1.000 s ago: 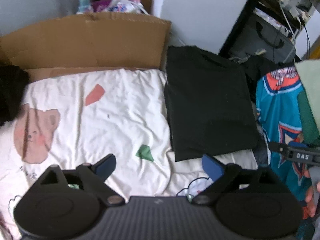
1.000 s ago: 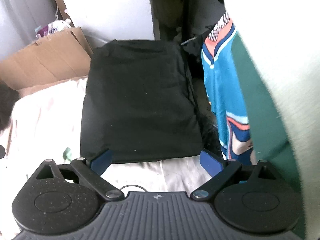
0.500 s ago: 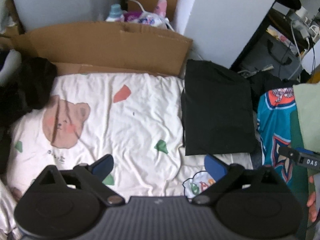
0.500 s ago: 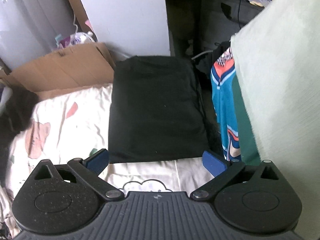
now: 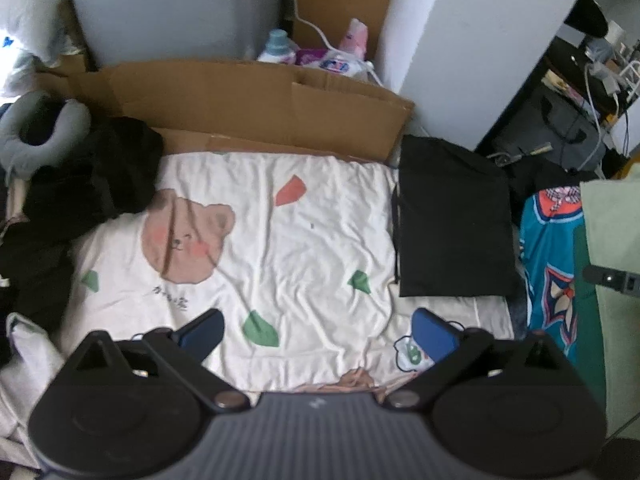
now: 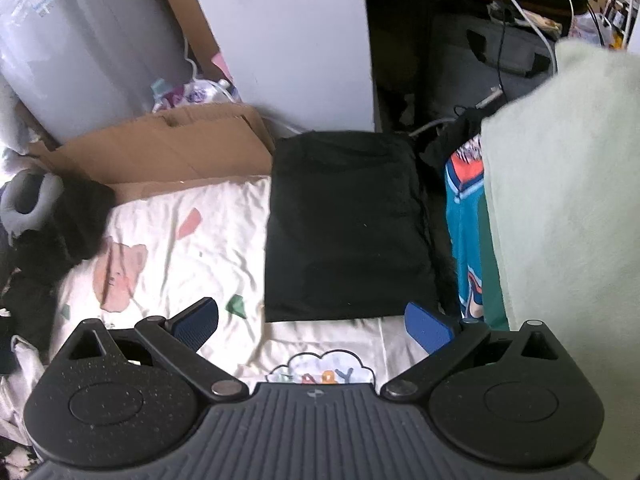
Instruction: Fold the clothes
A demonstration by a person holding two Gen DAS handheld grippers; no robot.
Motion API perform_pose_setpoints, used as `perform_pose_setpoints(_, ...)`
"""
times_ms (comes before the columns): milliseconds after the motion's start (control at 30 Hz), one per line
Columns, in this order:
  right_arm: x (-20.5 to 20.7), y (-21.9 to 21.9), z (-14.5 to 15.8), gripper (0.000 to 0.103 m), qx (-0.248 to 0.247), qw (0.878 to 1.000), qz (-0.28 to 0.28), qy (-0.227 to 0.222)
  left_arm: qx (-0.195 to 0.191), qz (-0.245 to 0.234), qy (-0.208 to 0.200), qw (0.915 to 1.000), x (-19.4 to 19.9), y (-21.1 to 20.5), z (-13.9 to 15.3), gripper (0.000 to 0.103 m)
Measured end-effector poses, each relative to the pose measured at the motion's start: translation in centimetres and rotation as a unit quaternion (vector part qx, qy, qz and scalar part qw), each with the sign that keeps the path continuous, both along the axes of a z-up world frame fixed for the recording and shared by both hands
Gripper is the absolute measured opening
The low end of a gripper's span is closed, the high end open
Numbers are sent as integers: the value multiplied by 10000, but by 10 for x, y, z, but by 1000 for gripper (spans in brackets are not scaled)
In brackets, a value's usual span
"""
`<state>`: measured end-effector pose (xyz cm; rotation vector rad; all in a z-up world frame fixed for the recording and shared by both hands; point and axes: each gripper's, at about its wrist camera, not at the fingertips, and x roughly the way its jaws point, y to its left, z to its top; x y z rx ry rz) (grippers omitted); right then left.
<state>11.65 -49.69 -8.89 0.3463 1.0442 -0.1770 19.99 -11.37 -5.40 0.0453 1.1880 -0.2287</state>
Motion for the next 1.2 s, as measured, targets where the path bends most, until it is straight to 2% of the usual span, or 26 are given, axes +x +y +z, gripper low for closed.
perform_pose_setpoints(267, -1, 21, 42, 102, 31, 9998, 110, -188, -39, 193, -198, 9996, -4, 41, 58, 102)
perform_pose_setpoints(567, -5, 50, 80, 102, 33, 9989, 325, -336, 158, 477, -392, 9980, -25, 94, 109, 102)
perform_pose_setpoints(767, -9, 77, 92, 102, 74, 9978, 542, -367, 275, 360, -433, 9980, -56, 109, 122, 102)
perform_pose_setpoints(1000, -13, 106, 96, 102, 93, 9969, 704, -336, 189, 460, -601, 9970, -91, 111, 115, 102)
perform_pose_setpoints(1200, -23, 129, 93, 102, 179, 9956, 887, -257, 106, 866, -836, 9927, -116, 120, 107, 102)
